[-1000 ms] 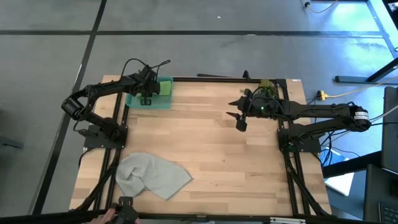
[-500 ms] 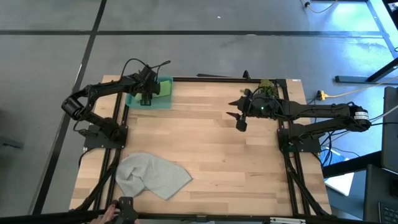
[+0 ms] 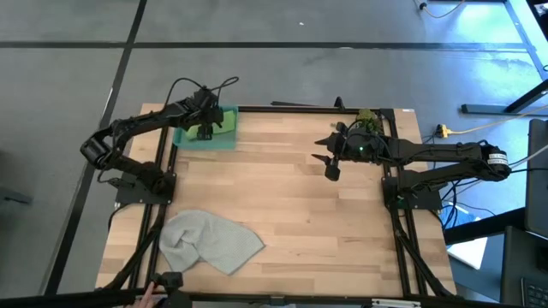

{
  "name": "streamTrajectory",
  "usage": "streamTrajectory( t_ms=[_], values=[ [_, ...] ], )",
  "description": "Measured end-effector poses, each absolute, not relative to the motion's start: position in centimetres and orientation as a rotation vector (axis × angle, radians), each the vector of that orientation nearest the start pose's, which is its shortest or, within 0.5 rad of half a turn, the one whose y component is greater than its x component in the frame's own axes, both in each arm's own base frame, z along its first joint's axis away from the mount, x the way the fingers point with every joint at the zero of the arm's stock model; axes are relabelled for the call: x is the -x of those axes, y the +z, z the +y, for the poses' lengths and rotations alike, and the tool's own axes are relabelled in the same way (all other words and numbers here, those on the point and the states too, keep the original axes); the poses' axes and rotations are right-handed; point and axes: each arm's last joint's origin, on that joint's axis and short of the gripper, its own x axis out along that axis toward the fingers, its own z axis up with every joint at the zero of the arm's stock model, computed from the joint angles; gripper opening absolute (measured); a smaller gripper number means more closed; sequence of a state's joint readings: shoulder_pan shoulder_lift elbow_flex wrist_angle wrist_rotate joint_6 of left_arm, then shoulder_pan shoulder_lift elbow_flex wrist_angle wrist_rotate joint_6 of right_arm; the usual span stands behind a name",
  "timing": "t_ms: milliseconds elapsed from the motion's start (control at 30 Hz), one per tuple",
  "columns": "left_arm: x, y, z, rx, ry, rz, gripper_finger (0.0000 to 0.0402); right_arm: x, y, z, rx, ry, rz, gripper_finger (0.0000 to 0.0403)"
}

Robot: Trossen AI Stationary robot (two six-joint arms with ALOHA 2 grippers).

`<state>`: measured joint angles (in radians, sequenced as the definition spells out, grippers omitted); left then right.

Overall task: Roll microfiber towels into tight, uniform cylinder then place into a basket
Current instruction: Roll the gray towel

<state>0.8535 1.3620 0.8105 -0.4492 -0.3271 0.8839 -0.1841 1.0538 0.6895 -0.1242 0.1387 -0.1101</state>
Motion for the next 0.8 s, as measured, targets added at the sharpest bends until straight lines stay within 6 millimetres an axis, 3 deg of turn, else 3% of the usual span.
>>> streamTrajectory(
  t_ms=[133, 267, 500, 800],
  values=[
    [-16.9, 22.8, 18.5, -0.384, 0.568, 1.344, 0.0331, -22.0, 25.7, -4.5, 0.096, -0.289, 0.507, 0.0207],
    [-17.8, 24.8, 15.5, -0.312, 0.548, 1.274, 0.0331, -22.0, 25.7, -4.5, 0.096, -0.288, 0.507, 0.0207],
    [-19.6, 27.0, 7.4, -0.260, 0.420, 1.105, 0.0328, -22.0, 25.7, -4.5, 0.096, -0.289, 0.507, 0.0207],
    [-20.3, 26.6, -2.5, -0.155, 0.287, 1.018, 0.0328, -22.0, 25.7, -4.5, 0.096, -0.289, 0.507, 0.0207]
  ],
)
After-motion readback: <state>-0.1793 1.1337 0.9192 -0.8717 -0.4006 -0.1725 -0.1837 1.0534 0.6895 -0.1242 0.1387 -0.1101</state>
